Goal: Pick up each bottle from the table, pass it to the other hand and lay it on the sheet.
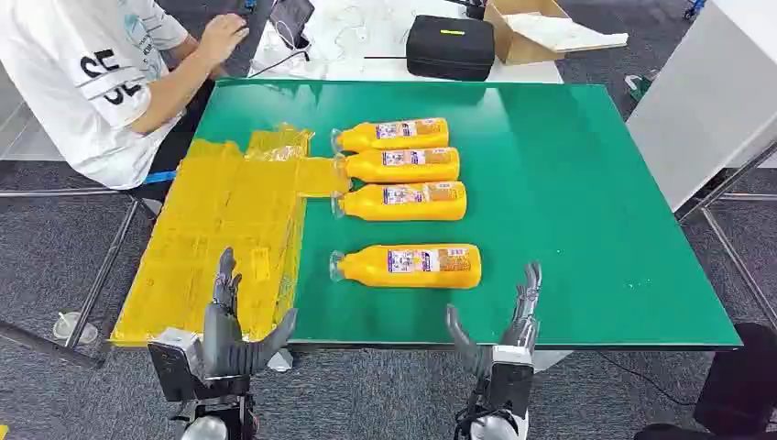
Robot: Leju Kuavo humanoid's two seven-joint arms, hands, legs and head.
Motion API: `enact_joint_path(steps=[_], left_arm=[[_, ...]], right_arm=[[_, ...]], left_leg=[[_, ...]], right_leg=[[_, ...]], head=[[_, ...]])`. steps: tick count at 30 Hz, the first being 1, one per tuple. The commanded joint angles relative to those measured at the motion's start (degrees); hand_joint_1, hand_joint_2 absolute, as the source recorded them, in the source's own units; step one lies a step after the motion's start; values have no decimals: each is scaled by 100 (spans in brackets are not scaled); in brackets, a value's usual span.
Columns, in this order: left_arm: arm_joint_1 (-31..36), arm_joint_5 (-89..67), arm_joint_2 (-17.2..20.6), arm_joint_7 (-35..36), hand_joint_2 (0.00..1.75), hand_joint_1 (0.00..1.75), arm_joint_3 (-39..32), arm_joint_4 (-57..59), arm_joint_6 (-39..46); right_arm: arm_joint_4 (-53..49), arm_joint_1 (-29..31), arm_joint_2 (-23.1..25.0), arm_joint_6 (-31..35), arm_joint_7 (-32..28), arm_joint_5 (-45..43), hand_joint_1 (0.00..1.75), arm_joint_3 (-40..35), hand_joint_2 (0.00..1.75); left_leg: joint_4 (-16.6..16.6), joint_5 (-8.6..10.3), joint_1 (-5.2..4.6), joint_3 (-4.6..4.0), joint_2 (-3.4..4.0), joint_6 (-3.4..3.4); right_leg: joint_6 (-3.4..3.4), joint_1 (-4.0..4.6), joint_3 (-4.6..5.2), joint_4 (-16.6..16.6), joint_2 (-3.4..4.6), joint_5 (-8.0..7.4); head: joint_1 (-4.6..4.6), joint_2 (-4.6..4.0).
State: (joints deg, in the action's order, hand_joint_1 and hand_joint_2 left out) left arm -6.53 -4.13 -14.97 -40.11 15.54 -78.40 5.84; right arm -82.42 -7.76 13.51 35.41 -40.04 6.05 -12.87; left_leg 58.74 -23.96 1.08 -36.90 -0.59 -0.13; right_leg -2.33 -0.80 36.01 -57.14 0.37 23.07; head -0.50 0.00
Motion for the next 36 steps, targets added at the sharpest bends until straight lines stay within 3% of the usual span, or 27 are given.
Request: enact_joint_path(steps=[1, 16, 19, 21, 24, 26, 28, 29, 30, 31, 36], left_arm=[[174, 44, 40, 15, 175, 0, -176, 324, 16], [198, 54, 5, 93, 175, 0, -305, 419, 20], [257, 66, -13, 97, 175, 0, -385, 455, 28], [328, 61, -23, 117, 175, 0, -443, 490, 34], [360, 60, -25, 119, 175, 0, -464, 511, 35], [369, 34, -31, 103, 175, 0, -469, 515, 38], [440, 31, -31, 98, 175, 0, -495, 560, 26], [481, 31, -42, 96, 175, 0, -519, 593, 14], [513, 28, -39, 89, 175, 0, -529, 613, -3], [536, 21, -48, 83, 175, 0, -543, 633, -11], [635, -163, -78, 11, 175, 0, -628, 712, 67]], right_arm=[[275, 184, -109, 87, 4, 24, 0, -9, 175], [540, 253, -139, 62, 4, 154, 0, -110, 175], [829, 437, -155, -103, 7, 617, 0, -32, 175], [716, 537, -206, -208, 331, 1133, 0, -39, 175], [660, 556, -195, -256, 412, 1191, 0, -4, 175], [581, 574, -243, -242, 409, 1451, 0, -32, 175], [482, 875, -479, -377, 930, 2042, 0, -120, 175], [512, 1088, -633, -490, 1371, 2424, 0, -175, 175], [528, 1328, -793, -704, 1579, 2526, 0, -209, 175], [586, 1500, -875, -754, 1815, 2708, 0, -198, 175], [1412, 2765, -1354, -1861, 2702, 2974, 0, -299, 175]], left_leg=[[-7, -3, 1, 22, 5, 4], [-10, -9, 0, 42, 9, 7], [-12, -7, 1, 39, 9, 6], [-12, -6, 2, 38, 13, 5], [-7, 0, -1, 17, 5, 4], [-13, -9, 0, 50, 11, 9], [-8, -1, -1, 27, 1, 10], [-14, -11, -1, 64, 7, 16], [-5, 0, -2, 19, 12, 10], [-9, -9, -2, 50, 21, 16], [-3, 8, -5, 8, 22, 13]], right_leg=[[7, 3, -23, 9, -1, 2], [10, 4, -41, 12, 0, 7], [10, 5, -39, 15, 1, 4], [9, 6, -37, 16, 5, 1], [6, 1, -16, 7, 0, 0], [13, 5, -49, 14, -1, 6], [7, 2, -29, 9, -5, 4], [14, 6, -66, 18, -6, 12], [4, 1, -17, 7, 7, -1], [10, 3, -49, 14, 10, 5], [1, -2, -7, 7, 17, -14]], head=[[0, 0], [0, 0], [0, 0], [0, 0], [0, 0], [0, 0], [2, 0], [0, 2], [0, 0], [0, 0], [0, 0]])
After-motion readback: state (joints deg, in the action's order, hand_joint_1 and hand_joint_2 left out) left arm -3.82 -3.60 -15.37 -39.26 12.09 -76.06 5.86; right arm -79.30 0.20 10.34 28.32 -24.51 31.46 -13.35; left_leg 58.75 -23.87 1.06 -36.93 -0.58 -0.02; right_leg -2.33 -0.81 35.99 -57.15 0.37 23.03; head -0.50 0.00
